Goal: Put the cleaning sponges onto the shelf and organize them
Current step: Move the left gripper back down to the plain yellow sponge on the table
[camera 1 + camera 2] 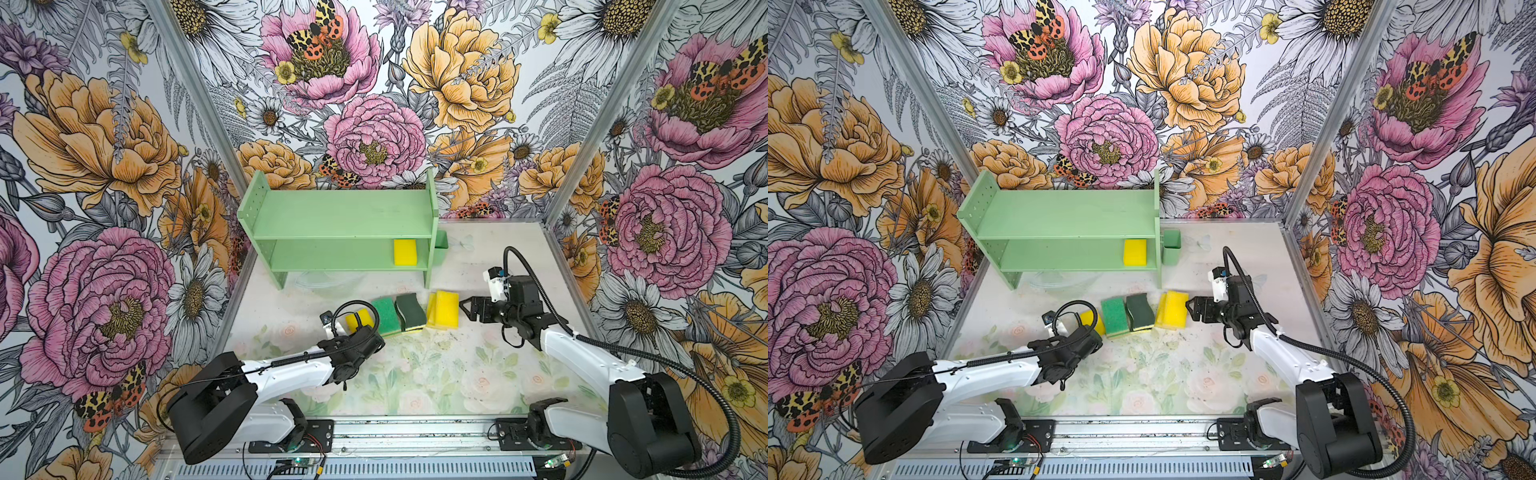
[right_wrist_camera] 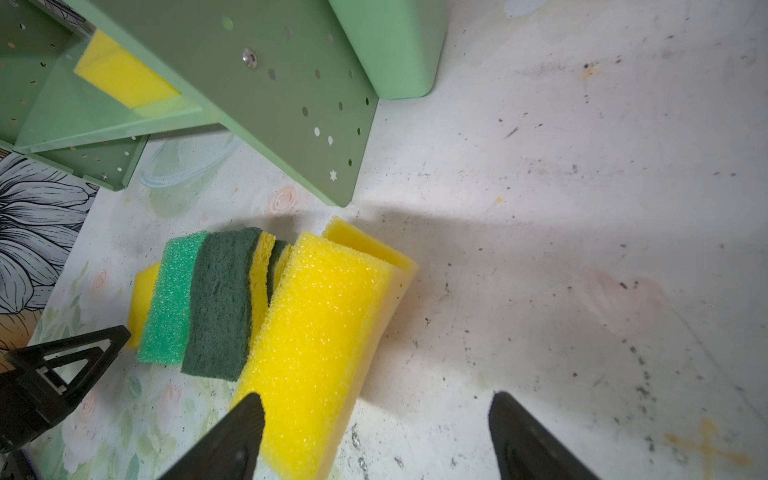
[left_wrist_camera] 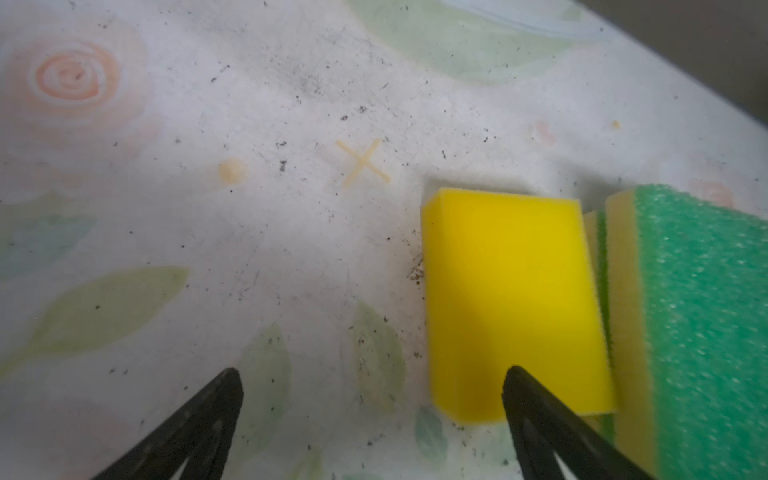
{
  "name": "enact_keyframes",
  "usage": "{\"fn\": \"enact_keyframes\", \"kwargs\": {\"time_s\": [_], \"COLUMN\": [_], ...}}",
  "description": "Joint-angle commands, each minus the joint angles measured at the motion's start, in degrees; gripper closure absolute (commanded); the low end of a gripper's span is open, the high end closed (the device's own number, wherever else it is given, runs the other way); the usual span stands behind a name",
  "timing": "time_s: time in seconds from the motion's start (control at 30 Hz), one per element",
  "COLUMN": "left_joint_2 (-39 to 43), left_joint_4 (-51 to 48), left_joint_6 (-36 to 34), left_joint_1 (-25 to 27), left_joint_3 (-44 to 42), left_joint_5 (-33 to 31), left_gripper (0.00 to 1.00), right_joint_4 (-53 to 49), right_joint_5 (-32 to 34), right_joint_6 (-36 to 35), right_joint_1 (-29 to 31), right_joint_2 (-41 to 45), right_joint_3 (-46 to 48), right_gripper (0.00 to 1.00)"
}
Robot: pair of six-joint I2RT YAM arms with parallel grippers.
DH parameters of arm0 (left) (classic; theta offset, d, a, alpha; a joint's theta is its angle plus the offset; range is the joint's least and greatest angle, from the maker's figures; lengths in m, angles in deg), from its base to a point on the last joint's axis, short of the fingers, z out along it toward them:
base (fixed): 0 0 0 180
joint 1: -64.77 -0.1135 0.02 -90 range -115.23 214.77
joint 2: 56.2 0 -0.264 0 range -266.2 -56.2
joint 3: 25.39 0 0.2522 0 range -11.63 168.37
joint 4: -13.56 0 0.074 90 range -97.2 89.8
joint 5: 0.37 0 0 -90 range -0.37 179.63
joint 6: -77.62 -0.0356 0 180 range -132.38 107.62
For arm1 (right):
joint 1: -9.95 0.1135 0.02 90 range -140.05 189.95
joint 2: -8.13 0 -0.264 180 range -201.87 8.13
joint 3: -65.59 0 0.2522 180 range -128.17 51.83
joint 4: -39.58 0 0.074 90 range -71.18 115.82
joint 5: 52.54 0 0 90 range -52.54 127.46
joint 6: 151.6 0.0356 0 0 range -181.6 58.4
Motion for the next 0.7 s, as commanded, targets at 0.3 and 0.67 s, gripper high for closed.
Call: {"fn": "enact_keyframes", "kwargs": {"time_s": [0.3, 0.67], "left_joint_2": [1.1, 12.1], "left_joint_4": [-1.3, -2.9], "left_joint_6": [-2.9, -5.0], "left_joint_1": [-7.6, -9.9], "left_joint_3": [-2.5, -4.5], "left_joint_5": [2.1, 1.5], "left_gripper": [0.01, 0.01], "right_joint_4": [1.1, 2.3], "right_joint_5": [1.1, 0.7], "right_joint_6": [-0.6, -0.2], "right_joint_1": [0.7, 0.8], "right_joint_2": [-2.0, -4.0], "right_joint_3": [-0.9, -1.0], "right_gripper": [0.13, 0.13]}}
